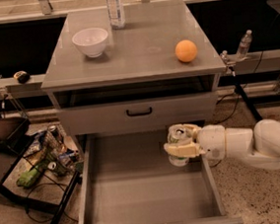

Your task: Pick 7up can from middle drawer and place on counter

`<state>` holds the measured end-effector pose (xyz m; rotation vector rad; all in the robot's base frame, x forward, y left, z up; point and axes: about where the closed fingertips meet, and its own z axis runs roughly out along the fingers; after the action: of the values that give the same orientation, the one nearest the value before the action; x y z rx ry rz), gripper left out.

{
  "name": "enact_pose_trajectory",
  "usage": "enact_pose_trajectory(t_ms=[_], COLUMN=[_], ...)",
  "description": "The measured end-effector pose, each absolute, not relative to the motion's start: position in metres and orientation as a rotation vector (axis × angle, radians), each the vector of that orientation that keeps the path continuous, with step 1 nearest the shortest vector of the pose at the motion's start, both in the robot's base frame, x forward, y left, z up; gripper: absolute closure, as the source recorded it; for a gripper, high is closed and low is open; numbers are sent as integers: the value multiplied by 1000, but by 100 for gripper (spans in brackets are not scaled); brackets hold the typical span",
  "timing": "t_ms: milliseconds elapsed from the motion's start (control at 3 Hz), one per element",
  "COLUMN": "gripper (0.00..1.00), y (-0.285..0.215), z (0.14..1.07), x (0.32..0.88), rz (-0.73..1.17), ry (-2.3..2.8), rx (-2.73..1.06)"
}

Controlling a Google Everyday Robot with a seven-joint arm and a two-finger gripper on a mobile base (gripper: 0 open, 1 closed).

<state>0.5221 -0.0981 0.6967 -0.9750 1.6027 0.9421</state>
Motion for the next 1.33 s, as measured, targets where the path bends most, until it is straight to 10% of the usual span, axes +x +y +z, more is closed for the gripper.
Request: enact_pose_trajectory(t_ms=[1333], gripper=[100], y=[-145], z=[840], x=[573], rz=[982], ry=[1635], rx=[-879])
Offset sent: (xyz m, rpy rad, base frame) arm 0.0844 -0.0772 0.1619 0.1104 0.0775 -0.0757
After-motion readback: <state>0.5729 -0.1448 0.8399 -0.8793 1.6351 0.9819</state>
